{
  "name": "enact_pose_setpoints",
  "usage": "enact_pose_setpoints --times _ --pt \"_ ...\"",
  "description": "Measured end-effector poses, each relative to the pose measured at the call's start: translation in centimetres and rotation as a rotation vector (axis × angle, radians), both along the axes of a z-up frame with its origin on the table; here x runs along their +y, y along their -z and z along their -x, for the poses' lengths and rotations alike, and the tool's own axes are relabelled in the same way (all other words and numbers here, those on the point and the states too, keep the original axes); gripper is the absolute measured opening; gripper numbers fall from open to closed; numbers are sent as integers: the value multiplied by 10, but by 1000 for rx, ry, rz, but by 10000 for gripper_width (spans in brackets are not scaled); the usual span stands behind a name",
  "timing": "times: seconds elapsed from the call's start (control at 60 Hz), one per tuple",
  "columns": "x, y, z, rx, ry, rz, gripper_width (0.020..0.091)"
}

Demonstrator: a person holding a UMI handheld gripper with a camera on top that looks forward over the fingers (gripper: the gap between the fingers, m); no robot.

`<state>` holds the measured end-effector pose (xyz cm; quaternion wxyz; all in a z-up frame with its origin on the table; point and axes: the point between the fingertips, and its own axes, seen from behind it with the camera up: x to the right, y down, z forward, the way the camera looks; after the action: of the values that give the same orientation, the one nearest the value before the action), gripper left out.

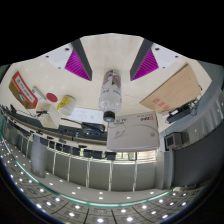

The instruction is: Pour water

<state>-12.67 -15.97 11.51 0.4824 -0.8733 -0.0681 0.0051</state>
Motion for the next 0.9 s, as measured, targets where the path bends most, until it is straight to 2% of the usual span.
enact_pose_setpoints --times 0.017,0.1,0.45,0.517,0.583,0.617,0.8,0.9 --pt "14 11 19 2 3 -9 852" --pt "36 19 29 5 14 -44 850" --pt "111 63 26 42 81 -125 834" --pt "121 71 27 44 81 -134 776" --pt "128 74 28 44 79 -146 640" --pt "131 72 28 50 85 -158 628" --pt "131 72 30 57 76 -131 446" --pt "130 64 34 65 54 -108 396"
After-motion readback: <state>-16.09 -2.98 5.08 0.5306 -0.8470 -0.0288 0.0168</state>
